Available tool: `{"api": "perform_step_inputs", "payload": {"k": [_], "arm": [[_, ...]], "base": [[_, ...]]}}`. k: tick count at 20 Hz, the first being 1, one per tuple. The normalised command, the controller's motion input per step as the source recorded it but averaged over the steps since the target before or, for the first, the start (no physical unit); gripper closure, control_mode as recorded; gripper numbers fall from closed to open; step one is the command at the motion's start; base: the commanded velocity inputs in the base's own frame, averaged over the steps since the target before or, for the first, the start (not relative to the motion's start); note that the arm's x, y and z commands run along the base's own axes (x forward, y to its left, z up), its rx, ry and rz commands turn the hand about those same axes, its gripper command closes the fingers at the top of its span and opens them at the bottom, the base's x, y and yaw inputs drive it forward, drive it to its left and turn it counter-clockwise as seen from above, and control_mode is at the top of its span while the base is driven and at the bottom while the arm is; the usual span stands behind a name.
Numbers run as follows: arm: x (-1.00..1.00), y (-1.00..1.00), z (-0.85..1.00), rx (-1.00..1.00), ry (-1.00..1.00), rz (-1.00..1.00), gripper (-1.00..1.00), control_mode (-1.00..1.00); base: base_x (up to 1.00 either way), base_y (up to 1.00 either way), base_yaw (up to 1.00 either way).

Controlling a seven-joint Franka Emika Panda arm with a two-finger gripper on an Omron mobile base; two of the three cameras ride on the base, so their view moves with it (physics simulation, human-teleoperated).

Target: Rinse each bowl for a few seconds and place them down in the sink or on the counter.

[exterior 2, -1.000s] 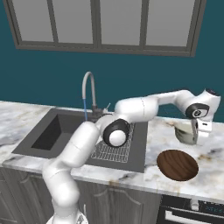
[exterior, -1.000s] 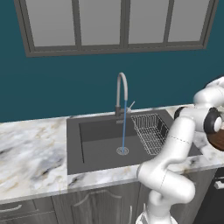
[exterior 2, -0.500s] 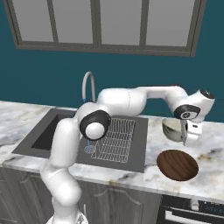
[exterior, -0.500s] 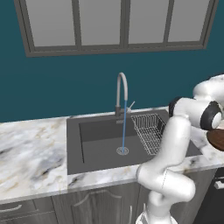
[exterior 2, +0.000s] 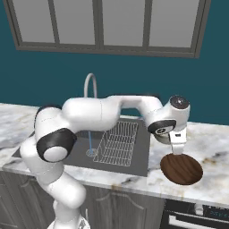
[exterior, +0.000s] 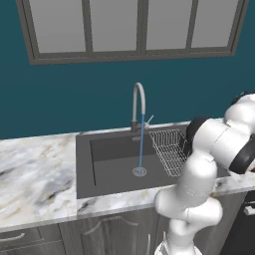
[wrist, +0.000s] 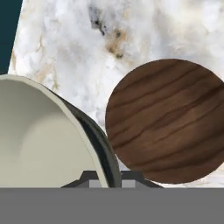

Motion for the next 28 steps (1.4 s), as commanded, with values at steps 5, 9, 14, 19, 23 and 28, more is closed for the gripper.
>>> {"api": "perform_step_inputs", "payload": {"k": [5,9,14,19,23,28], "arm": [[-0.16,0.46,0.36,-0.12,0.17,-0.07,1.0,-1.0],[-0.09,0.48,0.2,-0.02,0.11,-0.06,1.0,-1.0],[-0.2,0.38,0.02,0.06,0.01,-0.09,1.0,-1.0],[-0.11,0.5,0.0,0.01,-0.04,-0.06,1.0,-1.0],[0.0,0.55,0.02,0.0,-0.05,-0.05,1.0,-1.0],[0.0,0.51,0.03,-0.02,-0.03,-0.03,1.0,-1.0]], "base": [[0.0,0.0,0.0],[0.0,0.0,0.0],[0.0,0.0,0.0],[0.0,0.0,0.0],[0.0,0.0,0.0],[0.0,0.0,0.0]]}}
